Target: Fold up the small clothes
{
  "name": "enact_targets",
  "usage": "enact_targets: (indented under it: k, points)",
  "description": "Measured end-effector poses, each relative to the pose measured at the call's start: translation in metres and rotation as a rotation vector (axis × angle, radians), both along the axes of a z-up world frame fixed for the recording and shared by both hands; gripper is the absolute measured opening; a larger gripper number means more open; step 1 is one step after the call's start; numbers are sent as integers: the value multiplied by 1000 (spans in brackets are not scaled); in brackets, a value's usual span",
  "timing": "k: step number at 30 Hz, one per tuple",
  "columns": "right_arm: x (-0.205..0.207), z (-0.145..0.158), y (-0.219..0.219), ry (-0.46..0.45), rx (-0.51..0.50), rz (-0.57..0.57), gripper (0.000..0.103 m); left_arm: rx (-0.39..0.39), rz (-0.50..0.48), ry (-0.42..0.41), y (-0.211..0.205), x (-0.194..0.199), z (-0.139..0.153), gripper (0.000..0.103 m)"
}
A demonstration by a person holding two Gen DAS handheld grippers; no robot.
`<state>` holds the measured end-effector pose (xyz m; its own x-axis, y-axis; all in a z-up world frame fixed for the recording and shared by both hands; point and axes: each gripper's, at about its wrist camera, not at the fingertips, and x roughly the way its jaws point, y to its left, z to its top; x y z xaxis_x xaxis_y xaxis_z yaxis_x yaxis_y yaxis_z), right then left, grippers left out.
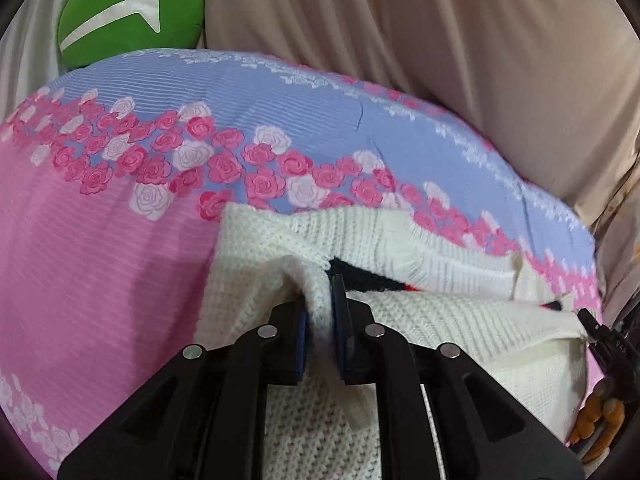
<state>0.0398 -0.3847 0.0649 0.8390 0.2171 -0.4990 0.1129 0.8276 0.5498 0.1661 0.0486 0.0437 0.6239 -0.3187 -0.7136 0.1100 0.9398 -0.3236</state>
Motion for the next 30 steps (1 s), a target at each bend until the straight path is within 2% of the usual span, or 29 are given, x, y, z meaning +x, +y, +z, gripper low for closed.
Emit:
enact_targets:
  k: [1, 2, 3, 5, 6, 9, 14, 17, 18, 20, 22, 23, 24, 25, 26, 30]
  points:
    - [-12, 8, 0, -54, 18, -5, 14, -35, -2, -14, 6, -5, 7, 15]
    - [-27, 16, 0, -107, 30, -10, 15, -66, 10, -50, 12, -14, 19, 30]
    - [-40, 21, 2, -134, 28, -22, 18, -70, 35, -95, 16, -24, 32, 54]
    - [-67, 24, 11, -146, -21, -46, 33, -56, 55, -203, 27, -55, 55, 71]
    - [-82, 22, 16, -139, -65, -61, 41, -42, 41, -223, 29, -67, 61, 72]
    - [-121, 12, 25, -118, -146, -83, 48, -4, -7, -195, 32, -96, 56, 72]
    - [-164, -11, 26, -16, -113, -83, 49, 65, -20, -93, 36, -135, 17, 72]
    - [-175, -26, 29, 25, -74, -53, 56, 25, -2, -28, 42, -144, -4, 72]
    - [-176, -31, 32, 31, -57, -40, 61, 3, 13, -11, 44, -144, -9, 72]
    - [-171, -41, 40, 61, -56, -24, 66, -43, 54, 2, 49, -142, -16, 72]
    - [-164, -43, 52, 92, -128, -35, 65, -57, 75, 9, 50, -141, -16, 69]
    - [-164, -42, 52, 87, -148, -35, 61, -63, 78, 17, 49, -140, -16, 54]
    - [-164, -39, 54, 71, -157, -31, 46, -67, 64, 25, 47, -139, -15, 31]
    - [-162, -36, 55, 69, -152, -20, 20, -77, 49, 35, 47, -138, -14, 22]
    - [-162, -33, 53, 67, -142, -18, 7, -92, 33, 41, 46, -140, -12, 13]
    - [-188, -7, 41, -25, -88, -23, 7, -29, 38, 1, 53, -166, 6, 8]
